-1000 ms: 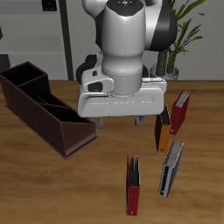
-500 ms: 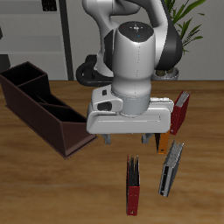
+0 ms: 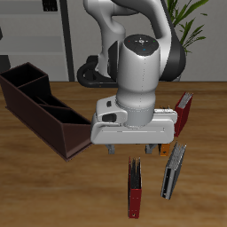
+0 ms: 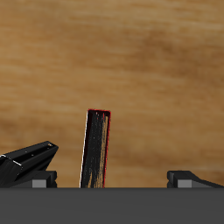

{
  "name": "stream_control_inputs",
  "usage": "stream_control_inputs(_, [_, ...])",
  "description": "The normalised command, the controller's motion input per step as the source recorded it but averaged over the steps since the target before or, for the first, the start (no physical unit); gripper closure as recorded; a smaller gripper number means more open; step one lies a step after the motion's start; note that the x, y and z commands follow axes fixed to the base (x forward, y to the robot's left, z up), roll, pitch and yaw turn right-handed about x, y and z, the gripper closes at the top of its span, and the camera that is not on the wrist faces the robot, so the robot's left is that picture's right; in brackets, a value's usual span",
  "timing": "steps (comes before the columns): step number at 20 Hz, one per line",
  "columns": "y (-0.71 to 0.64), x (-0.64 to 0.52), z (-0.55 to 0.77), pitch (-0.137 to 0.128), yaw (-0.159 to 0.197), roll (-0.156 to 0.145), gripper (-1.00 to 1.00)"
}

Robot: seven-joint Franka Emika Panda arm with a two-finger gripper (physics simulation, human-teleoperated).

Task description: Place the right red book into the right desk caddy's back compartment

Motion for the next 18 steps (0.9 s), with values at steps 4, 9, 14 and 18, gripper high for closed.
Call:
stream_control_inputs(4, [0.0,0.07,-0.17,-0.018,-0.026,-0.03,-1.0])
stream_control_inputs(9, [0.05,0.01,-0.09,-0.024,-0.003,0.001,-1.0])
stream_control_inputs(14, [-0.03,0.03,-0.11,0.002,0.002,-0.009,-1.0])
stream_control_inputs(18, [0.04,0.04,-0.16,0.005,0.01,0.012,-1.0])
